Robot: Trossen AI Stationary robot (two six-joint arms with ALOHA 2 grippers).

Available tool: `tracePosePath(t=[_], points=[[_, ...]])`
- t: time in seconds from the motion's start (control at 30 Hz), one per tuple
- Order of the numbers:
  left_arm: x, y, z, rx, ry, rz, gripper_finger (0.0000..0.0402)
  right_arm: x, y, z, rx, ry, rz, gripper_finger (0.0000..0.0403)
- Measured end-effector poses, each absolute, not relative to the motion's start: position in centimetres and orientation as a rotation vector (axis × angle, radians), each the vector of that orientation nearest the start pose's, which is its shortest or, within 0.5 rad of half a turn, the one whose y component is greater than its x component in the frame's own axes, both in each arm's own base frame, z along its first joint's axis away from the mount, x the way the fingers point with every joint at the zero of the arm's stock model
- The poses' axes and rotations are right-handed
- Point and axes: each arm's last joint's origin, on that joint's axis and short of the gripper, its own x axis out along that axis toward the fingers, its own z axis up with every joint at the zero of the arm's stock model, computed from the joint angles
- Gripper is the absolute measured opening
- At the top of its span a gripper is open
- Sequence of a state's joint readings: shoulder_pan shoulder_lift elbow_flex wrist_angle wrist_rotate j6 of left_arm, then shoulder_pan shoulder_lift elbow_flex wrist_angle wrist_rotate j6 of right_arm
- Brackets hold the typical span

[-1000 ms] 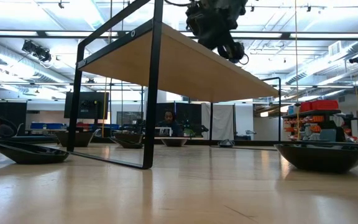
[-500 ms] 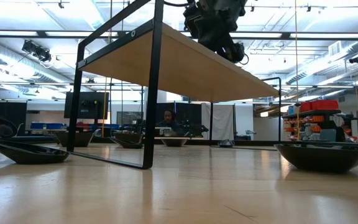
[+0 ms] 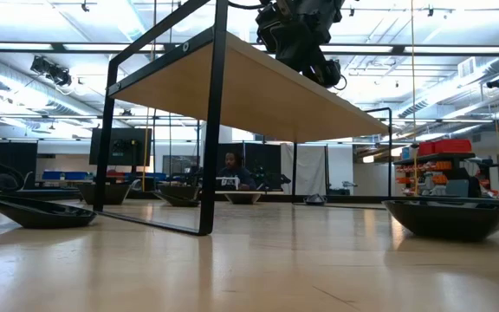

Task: Pick & Place Mini shaped plates
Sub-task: Put the black square shaped plate on the shelf

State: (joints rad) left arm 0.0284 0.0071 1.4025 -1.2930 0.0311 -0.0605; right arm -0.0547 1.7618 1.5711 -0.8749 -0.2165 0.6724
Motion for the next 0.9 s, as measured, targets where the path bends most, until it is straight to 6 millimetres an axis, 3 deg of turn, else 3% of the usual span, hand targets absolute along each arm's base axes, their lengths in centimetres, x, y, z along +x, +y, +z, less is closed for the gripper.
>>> tracePosePath(t=[0.9], points=[[-16.41, -0.56, 36.7, -0.057, -0.102, -0.005, 0.0025, 36.8, -1.42, 29.08, 0.747, 1.074, -0.229, 0.0019]])
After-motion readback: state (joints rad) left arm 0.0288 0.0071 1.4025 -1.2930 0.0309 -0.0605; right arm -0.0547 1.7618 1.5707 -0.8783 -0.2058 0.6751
